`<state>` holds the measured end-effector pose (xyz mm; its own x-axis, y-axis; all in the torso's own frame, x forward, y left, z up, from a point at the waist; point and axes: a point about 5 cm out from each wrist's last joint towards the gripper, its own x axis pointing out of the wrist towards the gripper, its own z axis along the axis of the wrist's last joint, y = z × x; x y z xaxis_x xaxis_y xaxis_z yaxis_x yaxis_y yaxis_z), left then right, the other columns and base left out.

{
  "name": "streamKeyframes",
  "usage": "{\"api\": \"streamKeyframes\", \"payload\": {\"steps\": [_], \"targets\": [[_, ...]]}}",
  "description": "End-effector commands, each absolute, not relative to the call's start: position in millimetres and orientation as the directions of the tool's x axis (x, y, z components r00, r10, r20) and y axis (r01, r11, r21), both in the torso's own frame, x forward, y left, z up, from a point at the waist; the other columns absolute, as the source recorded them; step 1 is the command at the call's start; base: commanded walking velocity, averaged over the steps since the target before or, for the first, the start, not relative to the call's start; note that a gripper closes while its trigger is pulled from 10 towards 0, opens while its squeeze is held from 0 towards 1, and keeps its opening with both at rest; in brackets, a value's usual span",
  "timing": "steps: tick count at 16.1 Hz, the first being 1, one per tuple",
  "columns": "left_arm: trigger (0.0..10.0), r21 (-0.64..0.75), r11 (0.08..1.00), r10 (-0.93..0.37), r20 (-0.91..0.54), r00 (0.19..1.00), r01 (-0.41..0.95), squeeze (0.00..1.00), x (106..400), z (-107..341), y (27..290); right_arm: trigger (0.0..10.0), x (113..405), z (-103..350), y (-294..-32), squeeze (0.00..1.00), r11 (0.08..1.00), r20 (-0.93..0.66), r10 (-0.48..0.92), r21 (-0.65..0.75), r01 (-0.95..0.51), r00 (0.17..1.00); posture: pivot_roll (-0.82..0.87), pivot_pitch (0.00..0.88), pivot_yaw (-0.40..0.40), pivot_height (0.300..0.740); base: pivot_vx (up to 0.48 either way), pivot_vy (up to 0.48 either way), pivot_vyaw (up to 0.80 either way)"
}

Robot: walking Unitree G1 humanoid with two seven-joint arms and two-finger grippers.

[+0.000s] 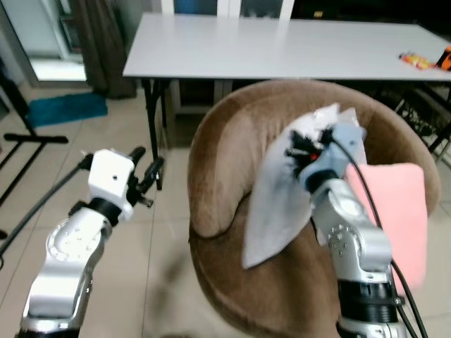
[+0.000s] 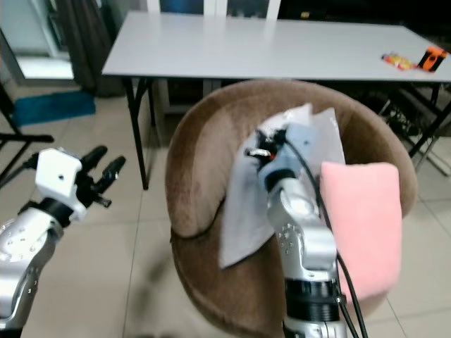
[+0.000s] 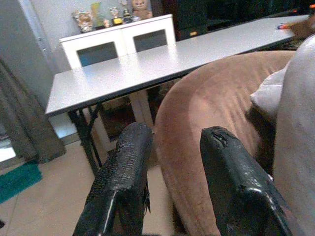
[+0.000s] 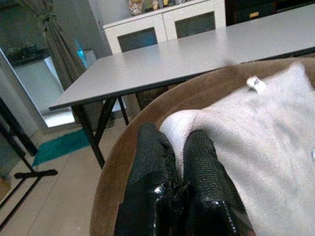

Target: Move the pillow to the sofa from floor

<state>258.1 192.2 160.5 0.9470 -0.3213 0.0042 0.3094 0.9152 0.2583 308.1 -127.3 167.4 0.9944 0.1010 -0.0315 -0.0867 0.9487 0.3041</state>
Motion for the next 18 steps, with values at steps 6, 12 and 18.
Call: {"api": "streamKeyframes", "payload": {"steps": [6,12,18], "targets": [[10.0,0.265,0.9,-0.358,-0.005,0.934,0.346,0.0,256.8,158.1,184.0,10.0,312.0,183.0,-138.4,0.0,0.958,0.019,0.068,0.278,-0.07,0.998,0.03,0.0,-0.032,0.74,0.166,0.0,0.0],[10.0,0.266,0.886,-0.389,-0.023,0.921,0.381,0.0,253.2,154.9,180.2,10.0,311.4,180.4,-140.4,0.0,0.961,0.0,0.06,0.271,-0.058,0.998,0.03,0.0,-0.036,0.74,0.0,0.0,0.0],[10.0,0.27,0.877,-0.405,-0.032,0.914,0.398,0.0,251.7,153.6,178.7,10.0,312.1,179.8,-139.6,0.0,0.963,-0.004,0.061,0.261,-0.058,0.998,0.03,0.0,-0.038,0.74,0.0,0.0,0.0]]}}
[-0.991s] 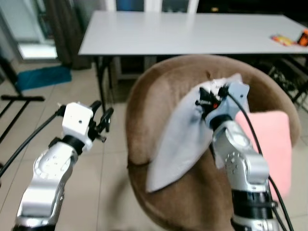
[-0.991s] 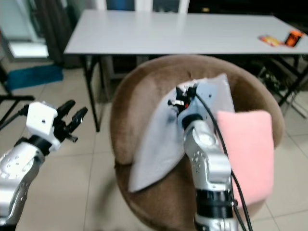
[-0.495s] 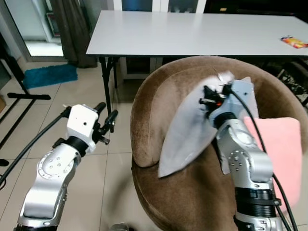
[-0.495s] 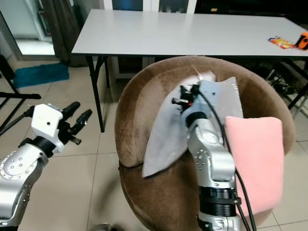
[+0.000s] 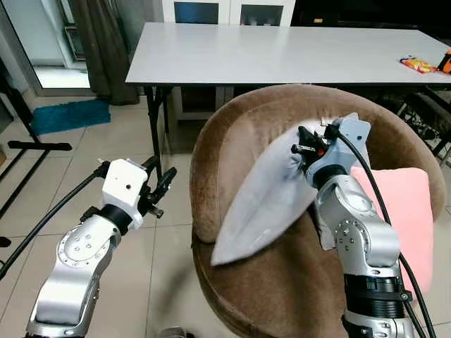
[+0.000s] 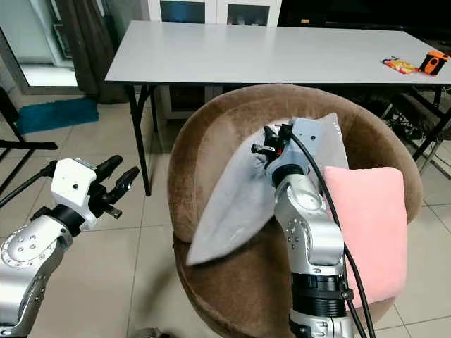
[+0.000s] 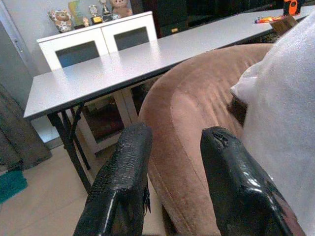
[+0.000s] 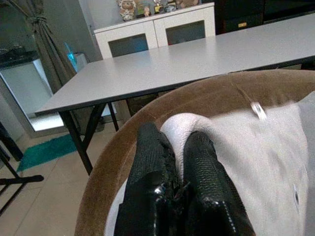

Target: Move the pillow to the sofa from floor

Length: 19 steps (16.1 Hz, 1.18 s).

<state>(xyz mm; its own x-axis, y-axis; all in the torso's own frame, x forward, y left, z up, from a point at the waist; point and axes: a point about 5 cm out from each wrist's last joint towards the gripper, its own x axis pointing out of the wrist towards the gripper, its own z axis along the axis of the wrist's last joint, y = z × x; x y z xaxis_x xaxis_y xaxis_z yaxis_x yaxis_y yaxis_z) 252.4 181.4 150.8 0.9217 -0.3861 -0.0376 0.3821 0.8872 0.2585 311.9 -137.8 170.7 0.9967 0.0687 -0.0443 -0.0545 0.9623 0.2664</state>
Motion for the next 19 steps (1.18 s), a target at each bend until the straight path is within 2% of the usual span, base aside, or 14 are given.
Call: {"api": "streamKeyframes", "payload": {"steps": [1,3,6,11,14,16,19], "targets": [[10.0,0.271,0.873,-0.411,-0.038,0.911,0.406,0.0,252,153,178,10.0,314,179,-142,0.0,0.968,-0.008,0.045,0.249,-0.042,0.999,0.03,0.0,-0.038,0.74,0.0,0.0,0.0],[10.0,0.267,0.866,-0.426,-0.048,0.904,0.422,0.0,251,152,177,10.0,315,177,-145,0.0,0.969,-0.014,0.028,0.244,-0.024,0.999,0.04,0.0,-0.039,0.74,0.0,0.0,0.0],[10.0,0.247,0.828,-0.494,-0.103,0.863,0.504,0.0,243,145,174,10.0,326,175,-166,0.0,0.987,-0.015,-0.034,0.158,0.036,0.999,0.04,0.0,-0.036,0.74,0.0,0.0,0.0],[10.0,0.239,0.809,-0.52,-0.136,0.843,0.537,0.0,239,143,177,10.0,369,176,-202,0.0,0.996,-0.032,-0.059,-0.072,0.056,0.998,0.05,0.0,-0.044,0.74,0.0,0.0,0.0],[10.0,0.232,0.809,-0.519,-0.151,0.841,0.54,0.0,234,141,178,10.0,386,181,-210,0.0,0.991,-0.049,-0.078,-0.116,0.072,0.996,0.05,0.0,-0.053,0.74,0.0,0.0,0.0],[10.0,0.227,0.809,-0.519,-0.157,0.84,0.542,0.0,232,140,177,10.0,397,171,-185,0.0,0.993,-0.074,0.022,-0.113,-0.03,0.997,0.06,0.0,-0.054,0.74,0.0,0.0,0.0],[10.0,0.226,0.806,-0.524,-0.159,0.837,0.548,0.0,232,141,173,10.0,395,146,-136,0.0,0.971,-0.154,0.176,-0.138,-0.197,0.972,0.08,0.0,-0.057,0.74,0.0,0.0,0.0]]}}
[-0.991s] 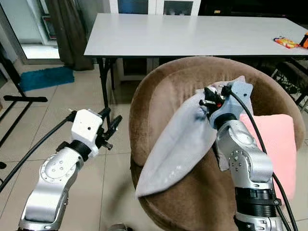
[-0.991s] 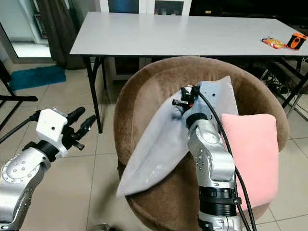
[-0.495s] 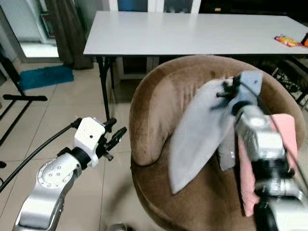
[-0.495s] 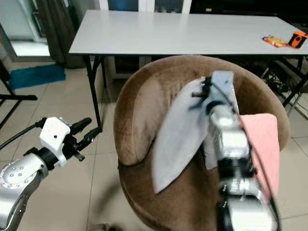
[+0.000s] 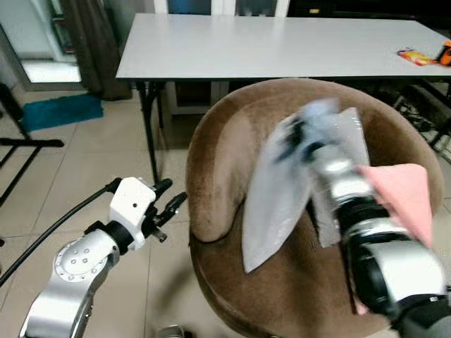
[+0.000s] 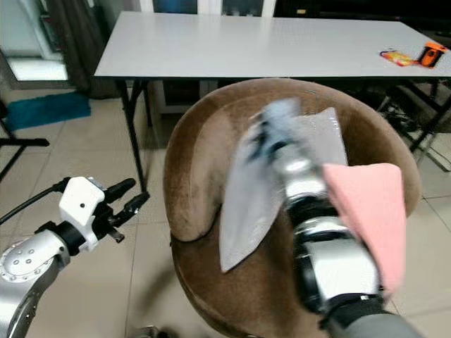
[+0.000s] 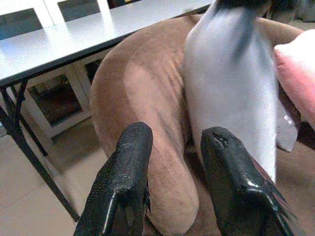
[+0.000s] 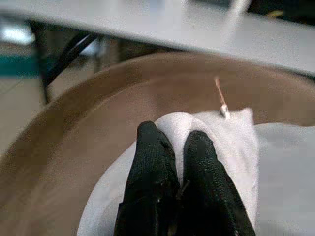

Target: Move the pillow to the sofa from floor

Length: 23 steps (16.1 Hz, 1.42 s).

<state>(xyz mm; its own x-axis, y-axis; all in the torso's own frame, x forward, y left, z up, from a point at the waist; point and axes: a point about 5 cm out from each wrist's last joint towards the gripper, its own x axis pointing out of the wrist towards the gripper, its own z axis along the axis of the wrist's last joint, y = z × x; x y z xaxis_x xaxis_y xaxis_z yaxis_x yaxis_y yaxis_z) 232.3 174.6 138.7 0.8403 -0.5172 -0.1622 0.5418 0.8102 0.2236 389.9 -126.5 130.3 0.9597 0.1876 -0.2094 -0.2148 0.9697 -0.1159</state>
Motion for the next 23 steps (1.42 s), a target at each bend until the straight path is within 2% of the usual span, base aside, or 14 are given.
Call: {"api": "streamKeyframes", "payload": {"steps": [1,2,6,7,8,10,12,13,14,15,17,18,20,23], "targets": [[10.0,0.229,0.805,-0.522,-0.163,0.837,0.547,0.0,231,141,173,10.0,390,133,-112,0.0,0.95,-0.198,0.237,-0.156,-0.27,0.951,0.09,0.0,-0.063,0.74,0.0,0.0,0.0],[10.0,0.23,0.809,-0.515,-0.167,0.841,0.541,0.0,230,141,173,10.0,382,116,-87,0.0,0.934,-0.261,0.277,-0.155,-0.323,0.925,0.11,0.0,-0.071,0.74,0.0,0.0,0.0],[10.0,0.233,0.819,-0.495,-0.177,0.851,0.525,0.0,226,140,174,10.0,363,94,-43,0.0,0.93,-0.322,0.322,-0.067,-0.361,0.89,0.13,0.0,-0.083,0.74,0.0,0.0,0.0],[10.0,0.23,0.817,-0.499,-0.18,0.848,0.529,0.0,226,140,174,10.0,364,95,-45,0.95,0.939,-0.314,0.324,-0.011,-0.344,0.892,0.13,0.0,-0.083,0.74,0.0,0.0,0.0],[10.0,0.22,0.81,-0.511,-0.186,0.839,0.543,0.0,226,139,173,10.0,367,97,-54,1.0,0.948,-0.307,0.306,0.015,-0.316,0.901,0.12,0.0,-0.078,0.74,0.0,0.0,0.0],[10.0,0.186,0.781,-0.563,-0.203,0.801,0.596,0.0,224,138,168,10.0,373,97,-80,1.0,0.968,-0.335,0.245,0.032,-0.248,0.91,0.11,0.0,-0.076,0.74,0.0,0.0,0.0],[10.0,0.145,0.748,-0.619,-0.201,0.759,0.648,0.0,222,139,165,10.0,378,104,-97,1.0,0.963,-0.287,0.267,0.099,-0.249,0.92,0.09,0.0,-0.069,0.74,0.0,0.0,0.0],[10.0,0.111,0.723,-0.655,-0.201,0.728,0.681,0.0,220,139,164,10.0,378,109,-103,1.0,0.922,-0.26,0.353,0.259,-0.287,0.899,0.06,0.0,-0.054,0.74,0.0,0.0,0.0],[10.0,0.101,0.712,-0.669,-0.203,0.715,0.695,0.0,220,138,163,10.0,377,113,-106,1.0,0.887,-0.222,0.411,0.322,-0.331,0.884,0.06,0.0,-0.054,0.74,0.0,0.0,0.0],[10.0,0.096,0.697,-0.682,-0.214,0.699,0.71,0.0,221,137,163,10.0,369,127,-120,0.0,0.837,-0.134,0.482,0.364,-0.41,0.866,0.04,0.0,-0.043,0.74,0.0,0.0,0.0],[10.0,0.102,0.697,-0.682,-0.212,0.7,0.71,0.0,224,137,164,10.0,349,150,-132,0.0,0.791,-0.018,0.524,0.383,-0.478,0.852,0.03,0.0,-0.031,0.74,0.0,0.0,0.0],[10.0,0.112,0.7,-0.678,-0.206,0.705,0.706,0.0,226,137,164,10.0,342,156,-136,0.0,0.804,0.001,0.51,0.355,-0.477,0.86,0.02,0.0,-0.031,0.74,0.0,0.0,0.0],[10.0,0.126,0.738,-0.641,-0.173,0.747,0.663,0.0,229,141,166,10.0,333,158,-149,0.0,0.86,-0.005,0.428,0.31,-0.406,0.904,0.03,0.0,-0.032,0.74,0.0,0.0,0.0],[10.0,0.181,0.874,-0.434,-0.124,0.892,0.451,0.0,238,141,184,10.0,298,153,-159,0.0,0.954,-0.084,0.245,0.196,-0.225,0.966,0.01,0.0,-0.029,0.74,0.0,0.0,0.0]]}}
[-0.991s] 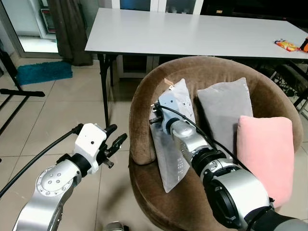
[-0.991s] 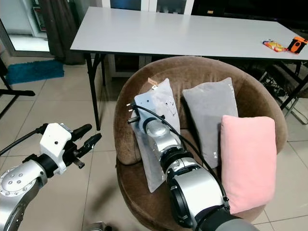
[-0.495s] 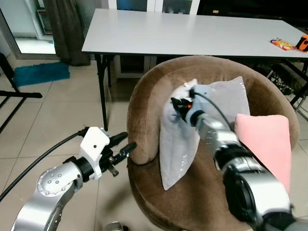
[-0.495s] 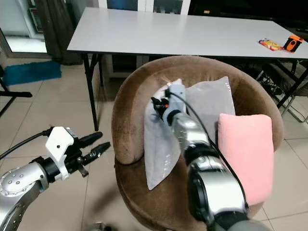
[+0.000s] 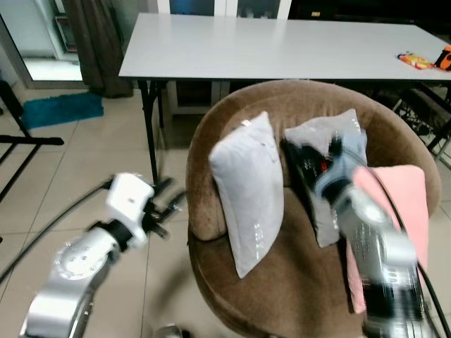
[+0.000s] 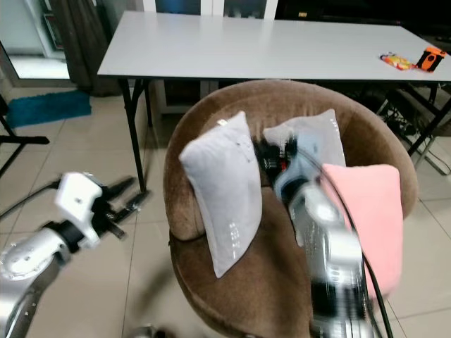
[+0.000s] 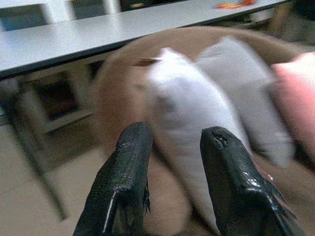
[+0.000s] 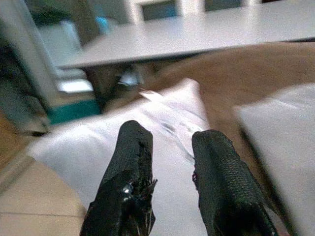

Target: Move the pillow to the sofa from floor

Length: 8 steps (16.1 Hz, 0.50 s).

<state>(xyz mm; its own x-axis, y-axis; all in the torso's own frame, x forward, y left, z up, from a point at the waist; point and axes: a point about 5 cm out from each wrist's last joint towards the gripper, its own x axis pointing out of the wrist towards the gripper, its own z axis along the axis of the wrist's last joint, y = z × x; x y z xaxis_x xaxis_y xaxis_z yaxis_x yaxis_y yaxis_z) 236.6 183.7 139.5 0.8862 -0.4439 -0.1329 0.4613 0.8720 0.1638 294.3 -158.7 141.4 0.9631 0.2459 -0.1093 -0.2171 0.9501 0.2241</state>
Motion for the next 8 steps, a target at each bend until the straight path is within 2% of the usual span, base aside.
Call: {"api": "streamKeyframes", "payload": {"steps": [1,2,6,8], "targets": [[10.0,0.189,0.896,-0.389,-0.102,0.916,0.401,0.0,237,142,187,10.0,287,146,-160,0.0,0.977,-0.106,0.152,0.166,-0.133,0.983,0.01,0.0,-0.029,0.74,0.0,0.0,0.0],[10.0,0.183,0.91,-0.362,-0.091,0.928,0.373,0.0,237,142,187,10.0,280,142,-161,0.0,0.984,-0.11,0.1,0.155,-0.082,0.989,0.01,0.0,-0.029,0.74,0.0,-0.39,0.0],[10.0,0.217,0.91,-0.344,-0.081,0.935,0.354,0.0,243,139,178,10.0,277,136,-152,0.0,0.999,-0.121,0.03,0.018,-0.029,0.992,0.0,0.0,-0.025,0.74,0.0,-0.468,0.0],[10.0,0.231,0.91,-0.335,-0.076,0.939,0.344,0.0,247,139,179,10.0,277,134,-154,0.0,1.0,-0.128,-0.004,0.017,0.006,0.992,0.0,0.0,-0.021,0.74,0.0,-0.48,0.0]]}}
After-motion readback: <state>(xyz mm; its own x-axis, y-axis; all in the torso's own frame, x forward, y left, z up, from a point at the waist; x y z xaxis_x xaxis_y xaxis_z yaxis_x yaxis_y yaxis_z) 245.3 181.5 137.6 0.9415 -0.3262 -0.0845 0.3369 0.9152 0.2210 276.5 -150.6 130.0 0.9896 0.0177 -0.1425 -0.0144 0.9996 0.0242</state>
